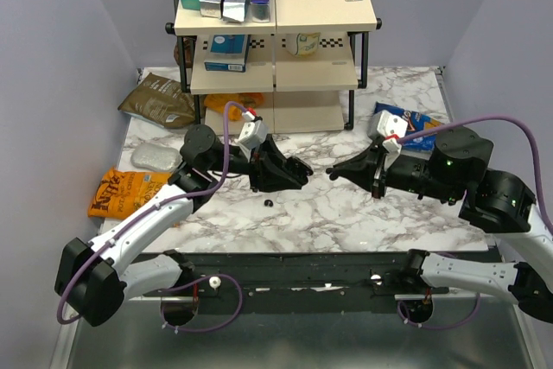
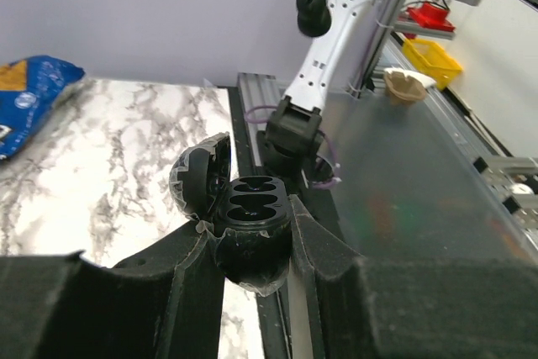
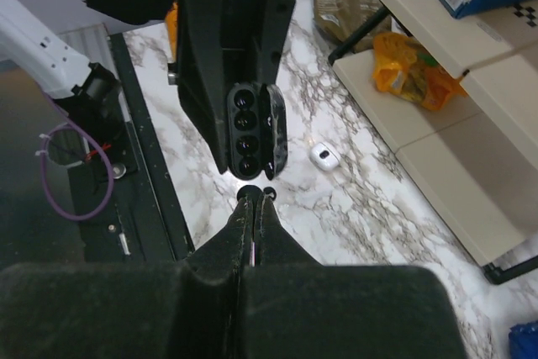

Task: Insert the wireless bluetooth earbuds into the charging case
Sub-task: Place the earbud in the charging case, then pick up the earbud from the center of the board.

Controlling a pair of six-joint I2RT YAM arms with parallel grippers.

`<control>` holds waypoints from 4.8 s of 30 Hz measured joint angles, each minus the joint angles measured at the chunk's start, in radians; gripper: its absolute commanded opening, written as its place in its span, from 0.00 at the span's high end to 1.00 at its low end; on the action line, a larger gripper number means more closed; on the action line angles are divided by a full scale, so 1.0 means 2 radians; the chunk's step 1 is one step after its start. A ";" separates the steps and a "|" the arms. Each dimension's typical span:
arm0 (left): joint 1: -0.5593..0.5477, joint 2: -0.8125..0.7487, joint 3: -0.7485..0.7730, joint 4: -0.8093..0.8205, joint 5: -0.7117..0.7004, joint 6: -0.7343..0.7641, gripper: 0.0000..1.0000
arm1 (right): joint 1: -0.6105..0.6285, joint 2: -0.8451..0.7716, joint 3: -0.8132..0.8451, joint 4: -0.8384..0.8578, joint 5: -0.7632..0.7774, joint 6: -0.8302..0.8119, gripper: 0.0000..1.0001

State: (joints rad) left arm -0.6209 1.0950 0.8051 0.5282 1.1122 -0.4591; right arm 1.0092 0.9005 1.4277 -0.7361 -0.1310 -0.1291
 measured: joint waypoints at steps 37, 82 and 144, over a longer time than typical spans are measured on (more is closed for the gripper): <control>-0.010 0.018 -0.008 0.024 0.061 -0.057 1.00 | 0.055 0.097 0.015 0.046 0.005 -0.037 0.99; -0.012 0.018 -0.008 0.027 0.059 -0.057 1.00 | 0.055 0.095 -0.041 0.098 0.023 -0.019 0.81; -0.021 -0.425 -0.226 -0.136 -0.352 0.038 1.00 | -0.031 0.440 -0.179 0.341 0.064 0.169 0.45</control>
State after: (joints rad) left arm -0.6636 0.2443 0.3527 0.2562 0.4091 -0.3824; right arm 0.9478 1.7798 1.0702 -0.0547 -0.0032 0.2092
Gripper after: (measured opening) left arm 0.369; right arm 0.548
